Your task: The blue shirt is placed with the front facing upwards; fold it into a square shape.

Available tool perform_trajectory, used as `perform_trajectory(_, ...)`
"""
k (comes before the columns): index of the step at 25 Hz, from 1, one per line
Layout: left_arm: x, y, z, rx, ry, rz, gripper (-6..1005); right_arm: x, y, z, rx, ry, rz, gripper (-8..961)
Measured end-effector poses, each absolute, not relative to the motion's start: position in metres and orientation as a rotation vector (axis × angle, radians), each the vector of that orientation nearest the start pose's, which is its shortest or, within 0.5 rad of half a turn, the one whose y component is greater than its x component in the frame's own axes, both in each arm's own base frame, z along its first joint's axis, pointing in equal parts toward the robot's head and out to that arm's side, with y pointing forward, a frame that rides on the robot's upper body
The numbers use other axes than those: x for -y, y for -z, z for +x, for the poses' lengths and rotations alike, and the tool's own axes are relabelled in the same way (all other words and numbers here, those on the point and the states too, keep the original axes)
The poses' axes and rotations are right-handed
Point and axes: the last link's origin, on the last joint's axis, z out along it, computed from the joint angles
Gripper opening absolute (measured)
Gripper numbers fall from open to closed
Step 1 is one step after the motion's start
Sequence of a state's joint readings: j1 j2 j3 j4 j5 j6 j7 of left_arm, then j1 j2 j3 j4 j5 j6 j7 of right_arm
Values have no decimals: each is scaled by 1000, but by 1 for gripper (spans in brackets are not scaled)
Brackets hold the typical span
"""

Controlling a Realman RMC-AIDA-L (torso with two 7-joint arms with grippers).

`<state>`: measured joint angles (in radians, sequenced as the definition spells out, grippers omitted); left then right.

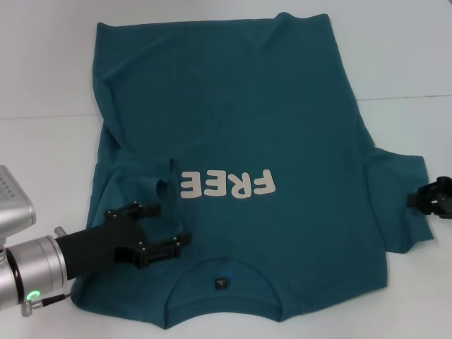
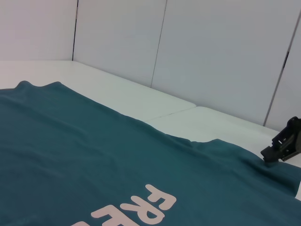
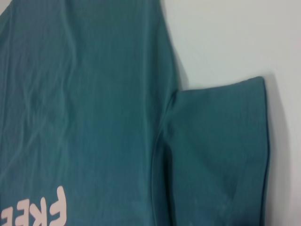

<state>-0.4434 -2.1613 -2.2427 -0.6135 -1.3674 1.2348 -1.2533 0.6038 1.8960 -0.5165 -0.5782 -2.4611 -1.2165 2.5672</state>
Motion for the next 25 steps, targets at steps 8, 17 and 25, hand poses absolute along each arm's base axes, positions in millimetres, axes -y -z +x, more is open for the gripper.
perform_trajectory(8,-331,50,-269,643,649,-2543,877,-369,-78,359,-1946,-336,-1751,160)
perform_trajectory(17,-333,50,-267,635,650,-2545,877,-369,-88,359,-1916,-329,-1759,7)
perform_trajectory(25,-334,50,-267,640,650,-2543,877,-366,-100,362,-1932,-338,-1742,40)
